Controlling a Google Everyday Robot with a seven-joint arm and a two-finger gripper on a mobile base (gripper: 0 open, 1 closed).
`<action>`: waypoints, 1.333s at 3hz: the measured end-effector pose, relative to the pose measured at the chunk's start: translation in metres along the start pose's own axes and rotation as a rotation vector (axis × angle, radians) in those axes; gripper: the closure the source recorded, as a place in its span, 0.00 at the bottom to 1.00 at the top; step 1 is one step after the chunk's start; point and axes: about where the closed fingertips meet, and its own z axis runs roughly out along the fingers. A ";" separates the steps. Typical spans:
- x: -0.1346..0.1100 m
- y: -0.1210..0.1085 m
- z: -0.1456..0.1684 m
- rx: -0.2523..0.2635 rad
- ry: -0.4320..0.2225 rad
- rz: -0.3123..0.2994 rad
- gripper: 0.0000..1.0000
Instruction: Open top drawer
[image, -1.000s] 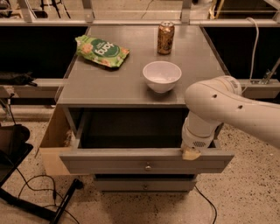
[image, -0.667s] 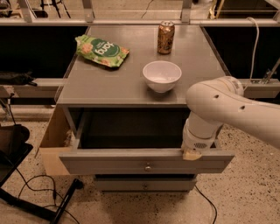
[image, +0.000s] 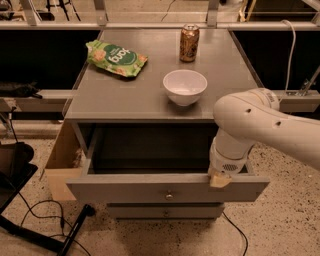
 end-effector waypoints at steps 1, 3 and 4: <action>0.000 0.000 0.000 0.000 0.000 0.000 0.40; 0.000 0.000 0.000 0.000 0.000 0.000 0.00; 0.000 0.000 0.000 0.000 0.000 0.000 0.00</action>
Offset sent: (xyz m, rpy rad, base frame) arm 0.0000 0.0000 0.0000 0.0000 0.0000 0.0000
